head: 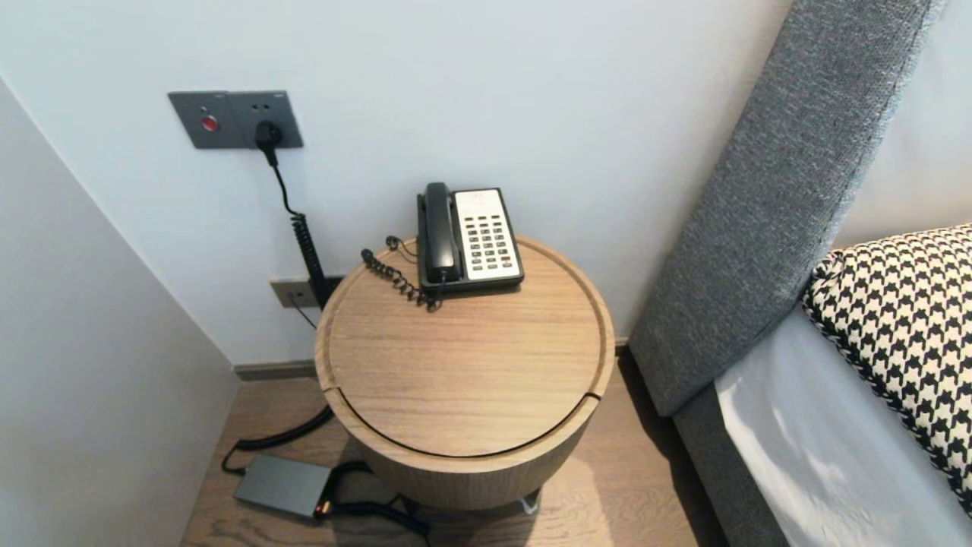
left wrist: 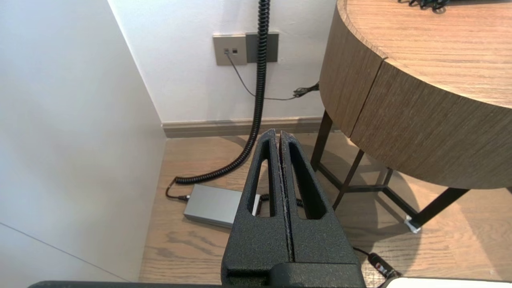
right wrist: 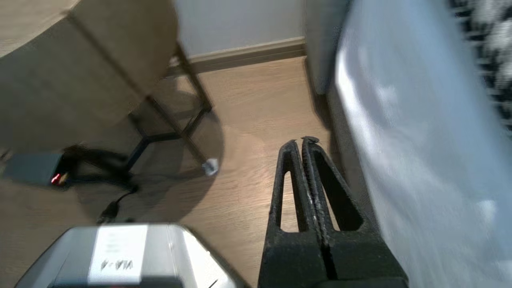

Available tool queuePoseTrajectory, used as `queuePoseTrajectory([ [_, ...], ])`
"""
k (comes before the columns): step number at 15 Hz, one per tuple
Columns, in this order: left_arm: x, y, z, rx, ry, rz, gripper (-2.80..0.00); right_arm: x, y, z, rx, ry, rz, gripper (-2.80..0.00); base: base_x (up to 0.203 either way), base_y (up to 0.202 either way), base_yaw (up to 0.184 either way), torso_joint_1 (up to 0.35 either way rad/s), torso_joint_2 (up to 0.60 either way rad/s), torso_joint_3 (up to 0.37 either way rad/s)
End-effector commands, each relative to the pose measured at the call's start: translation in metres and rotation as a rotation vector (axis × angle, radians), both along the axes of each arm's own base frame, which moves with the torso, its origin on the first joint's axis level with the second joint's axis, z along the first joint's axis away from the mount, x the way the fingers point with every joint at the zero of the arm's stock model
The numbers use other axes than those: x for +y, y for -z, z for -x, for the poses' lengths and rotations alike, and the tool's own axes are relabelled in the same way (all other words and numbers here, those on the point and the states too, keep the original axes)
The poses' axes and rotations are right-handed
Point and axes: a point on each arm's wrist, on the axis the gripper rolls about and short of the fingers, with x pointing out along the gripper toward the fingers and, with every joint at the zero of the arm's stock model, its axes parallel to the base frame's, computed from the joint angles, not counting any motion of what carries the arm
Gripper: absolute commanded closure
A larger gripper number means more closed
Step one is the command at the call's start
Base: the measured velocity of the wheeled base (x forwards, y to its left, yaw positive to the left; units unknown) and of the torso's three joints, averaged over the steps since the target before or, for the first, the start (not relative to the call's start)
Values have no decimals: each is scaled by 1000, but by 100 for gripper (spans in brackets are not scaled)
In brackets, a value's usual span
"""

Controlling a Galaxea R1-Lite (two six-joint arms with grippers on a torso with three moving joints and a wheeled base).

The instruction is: Open the nightstand drawer

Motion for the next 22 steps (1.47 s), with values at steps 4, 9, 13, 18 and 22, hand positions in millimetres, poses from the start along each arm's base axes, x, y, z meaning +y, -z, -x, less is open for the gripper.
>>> queuePoseTrajectory([
  [4,0,3,-1,10,-1,0,0,0,9,11,-116,63,8,0,0,0,0,0,0,0],
  [9,0,3,-1,10,-1,0,0,0,11,20,-227,49,-1,0,0,0,0,0,0,0],
  [13,0,3,-1,10,0,0,0,0,11,20,-228,49,0,0,0,0,0,0,0,0],
  [18,0,3,-1,10,0,0,0,0,11,20,-228,48,-1,0,0,0,0,0,0,0],
  [22,0,3,-1,10,-1,0,0,0,11,20,-228,48,-1,0,0,0,0,0,0,0],
])
